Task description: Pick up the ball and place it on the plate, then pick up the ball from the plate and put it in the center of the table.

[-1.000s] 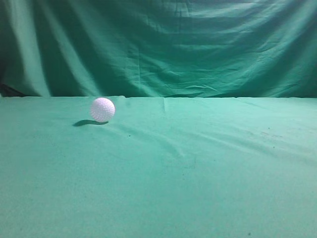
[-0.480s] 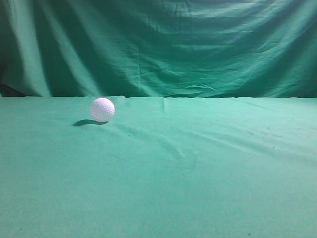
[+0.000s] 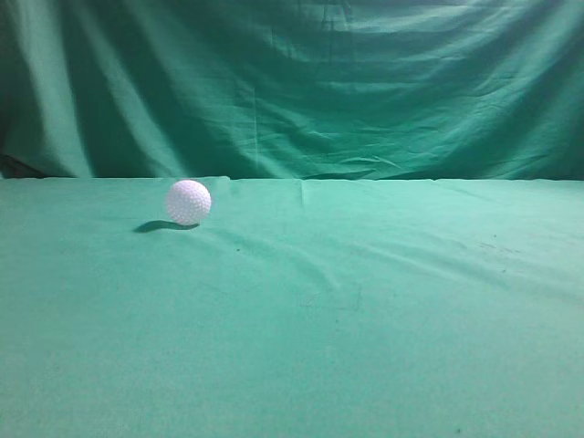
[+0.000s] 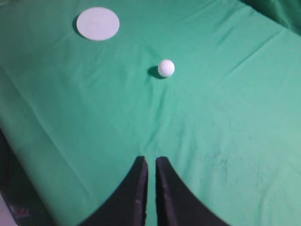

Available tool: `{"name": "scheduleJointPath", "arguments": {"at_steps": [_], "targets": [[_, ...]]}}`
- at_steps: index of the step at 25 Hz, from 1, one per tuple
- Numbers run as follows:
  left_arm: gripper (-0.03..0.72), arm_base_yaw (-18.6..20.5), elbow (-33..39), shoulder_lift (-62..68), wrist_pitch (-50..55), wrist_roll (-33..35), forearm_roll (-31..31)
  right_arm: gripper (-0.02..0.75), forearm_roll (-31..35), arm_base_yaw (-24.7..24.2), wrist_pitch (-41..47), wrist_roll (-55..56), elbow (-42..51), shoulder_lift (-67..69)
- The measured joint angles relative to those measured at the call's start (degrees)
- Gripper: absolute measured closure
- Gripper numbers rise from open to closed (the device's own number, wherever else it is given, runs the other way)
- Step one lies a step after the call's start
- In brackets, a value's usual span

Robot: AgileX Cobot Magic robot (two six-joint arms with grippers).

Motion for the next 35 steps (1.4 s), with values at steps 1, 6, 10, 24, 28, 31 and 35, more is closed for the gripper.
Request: {"name": "scheduleJointPath", "arguments": {"at_steps": [1, 6, 10, 24, 28, 31, 35], "targets": [[0.688, 0.00, 0.00, 0.00, 0.00, 0.00, 0.00, 0.682, -0.12, 0.00, -1.74, 0.00, 1.59, -0.88], [0.688, 0.00, 0.00, 0.00, 0.00, 0.00, 0.00, 0.682, -0.21, -5.66, -14.47, -0.12, 10.17, -4.63], [0.688, 0.00, 0.00, 0.00, 0.00, 0.00, 0.00, 0.682, 0.18, -12.78, -21.32, -0.12, 16.88, -7.69], [0.688, 0.00, 0.00, 0.00, 0.00, -0.11, 0.00, 0.682, 5.24, -41.54, -37.40, -0.04, 48.60, -31.57], [0.688, 0.00, 0.00, 0.00, 0.00, -0.11, 0.00, 0.682, 5.36, -44.99, -39.47, -0.04, 55.16, -38.60], [0.688, 0.00, 0.00, 0.00, 0.00, -0.11, 0.00, 0.682, 5.36, -45.11, -40.60, -0.04, 58.50, -38.84], [0.688, 0.00, 0.00, 0.00, 0.11, -0.11, 0.00, 0.682, 5.47, -45.11, -40.67, -0.04, 60.05, -38.84]]}}
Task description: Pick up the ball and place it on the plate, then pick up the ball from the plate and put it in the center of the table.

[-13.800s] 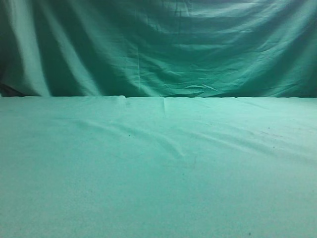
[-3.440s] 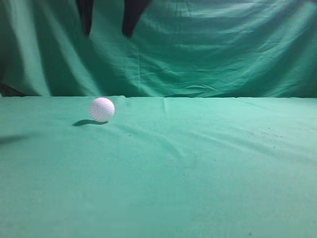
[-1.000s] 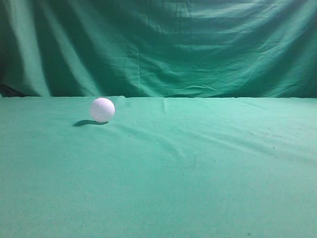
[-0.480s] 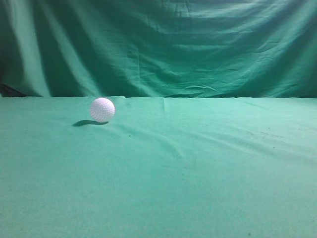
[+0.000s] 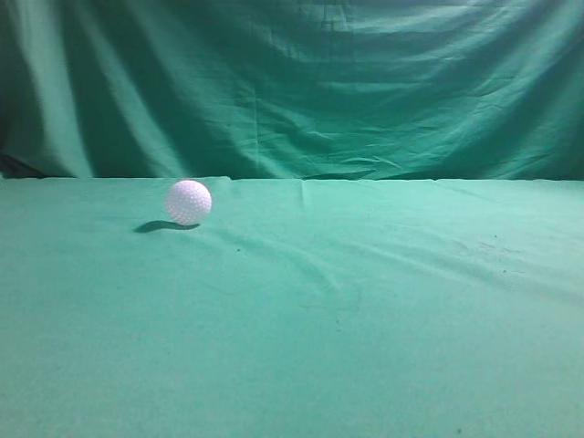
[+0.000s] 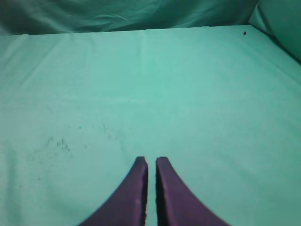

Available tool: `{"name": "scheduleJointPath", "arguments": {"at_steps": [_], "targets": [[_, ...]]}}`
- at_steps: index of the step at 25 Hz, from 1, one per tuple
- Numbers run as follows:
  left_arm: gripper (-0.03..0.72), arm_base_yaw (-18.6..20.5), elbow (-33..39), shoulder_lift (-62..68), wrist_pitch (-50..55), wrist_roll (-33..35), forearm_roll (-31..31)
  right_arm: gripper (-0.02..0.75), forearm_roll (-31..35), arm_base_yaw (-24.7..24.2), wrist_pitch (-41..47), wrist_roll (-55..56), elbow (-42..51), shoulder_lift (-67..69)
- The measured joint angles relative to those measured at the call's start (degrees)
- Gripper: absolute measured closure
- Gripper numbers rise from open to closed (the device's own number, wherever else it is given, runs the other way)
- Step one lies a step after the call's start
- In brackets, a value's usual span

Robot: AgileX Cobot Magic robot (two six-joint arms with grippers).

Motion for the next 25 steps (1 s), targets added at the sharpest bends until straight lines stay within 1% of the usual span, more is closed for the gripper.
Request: {"name": "scheduleJointPath", "arguments": {"at_steps": [25], "targets": [[0.688, 0.00, 0.00, 0.00, 0.12, 0.00, 0.00, 0.682, 0.09, -0.22, 0.00, 0.00, 0.05, 0.00]]}}
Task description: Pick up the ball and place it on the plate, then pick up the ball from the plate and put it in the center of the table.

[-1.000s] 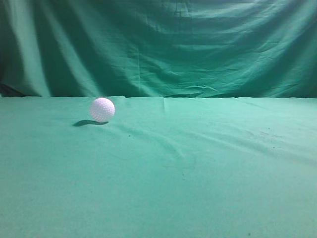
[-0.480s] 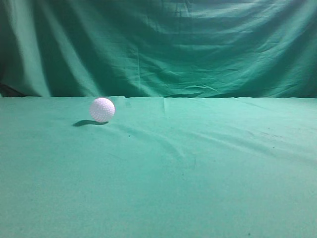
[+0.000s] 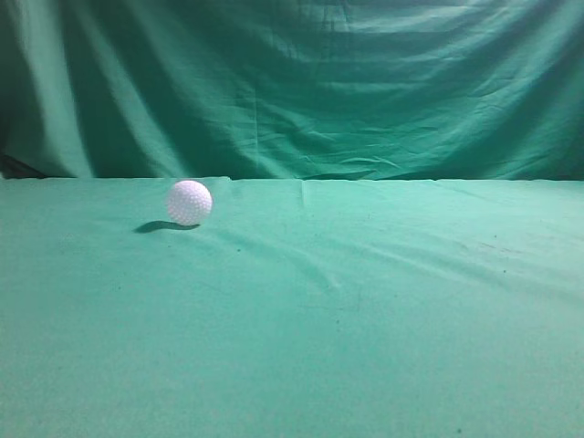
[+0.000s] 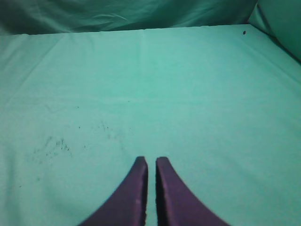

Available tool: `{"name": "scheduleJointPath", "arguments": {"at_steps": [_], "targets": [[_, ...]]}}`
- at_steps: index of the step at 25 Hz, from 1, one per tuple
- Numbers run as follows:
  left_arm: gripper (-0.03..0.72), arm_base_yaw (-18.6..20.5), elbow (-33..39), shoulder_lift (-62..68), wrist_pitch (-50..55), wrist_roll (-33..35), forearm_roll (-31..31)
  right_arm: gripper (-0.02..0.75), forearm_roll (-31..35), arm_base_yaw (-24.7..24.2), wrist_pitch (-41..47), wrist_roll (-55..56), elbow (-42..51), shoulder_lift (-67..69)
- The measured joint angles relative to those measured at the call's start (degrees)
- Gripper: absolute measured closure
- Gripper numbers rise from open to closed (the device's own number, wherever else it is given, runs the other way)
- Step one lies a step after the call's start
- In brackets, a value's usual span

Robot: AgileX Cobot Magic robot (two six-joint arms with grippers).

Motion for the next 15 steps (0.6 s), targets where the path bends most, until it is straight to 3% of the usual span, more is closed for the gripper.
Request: {"name": "scheduleJointPath", "arguments": {"at_steps": [6, 12, 15], "targets": [[0.688, 0.49, 0.00, -1.29, 0.00, 0.00, 0.00, 0.682, 0.00, 0.00, 0.00, 0.00, 0.00, 0.00], [0.688, 7.60, 0.34, -8.75, 3.31, 0.00, 0.11, 0.682, 0.00, 0.00, 0.00, 0.00, 0.00, 0.00], [0.688, 9.72, 4.35, -12.07, 3.29, 0.00, 0.09, 0.682, 0.00, 0.00, 0.00, 0.00, 0.00, 0.00]]}}
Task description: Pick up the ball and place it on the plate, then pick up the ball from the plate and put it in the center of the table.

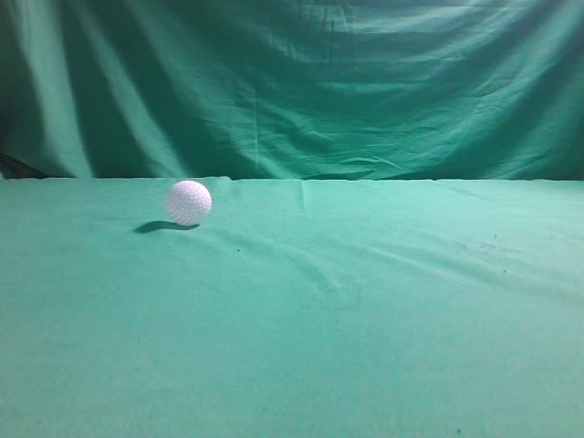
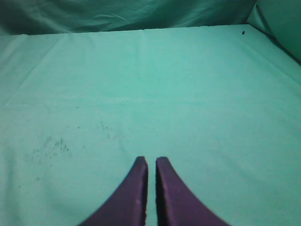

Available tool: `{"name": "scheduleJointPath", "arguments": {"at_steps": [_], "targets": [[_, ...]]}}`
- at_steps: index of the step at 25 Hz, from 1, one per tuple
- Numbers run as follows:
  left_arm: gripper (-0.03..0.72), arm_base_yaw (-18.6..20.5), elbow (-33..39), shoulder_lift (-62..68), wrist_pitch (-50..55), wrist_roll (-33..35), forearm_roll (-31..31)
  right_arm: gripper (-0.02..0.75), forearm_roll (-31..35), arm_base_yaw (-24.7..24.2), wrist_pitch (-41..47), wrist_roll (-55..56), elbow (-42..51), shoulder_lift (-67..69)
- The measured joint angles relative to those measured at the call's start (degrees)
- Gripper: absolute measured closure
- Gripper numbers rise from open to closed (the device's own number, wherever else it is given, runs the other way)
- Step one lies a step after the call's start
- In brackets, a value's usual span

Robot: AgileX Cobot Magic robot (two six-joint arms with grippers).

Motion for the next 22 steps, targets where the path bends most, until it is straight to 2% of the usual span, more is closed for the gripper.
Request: {"name": "scheduleJointPath", "arguments": {"at_steps": [8, 22], "targets": [[0.688, 1.01, 17.34, -2.91, -14.28, -0.46, -3.31, 0.682, 0.00, 0.00, 0.00, 0.00, 0.00, 0.00], [0.688, 1.01, 18.02, -2.91, -8.28, -0.60, 2.51, 0.682, 0.00, 0.00, 0.00, -0.34, 0.09, 0.00]]}}
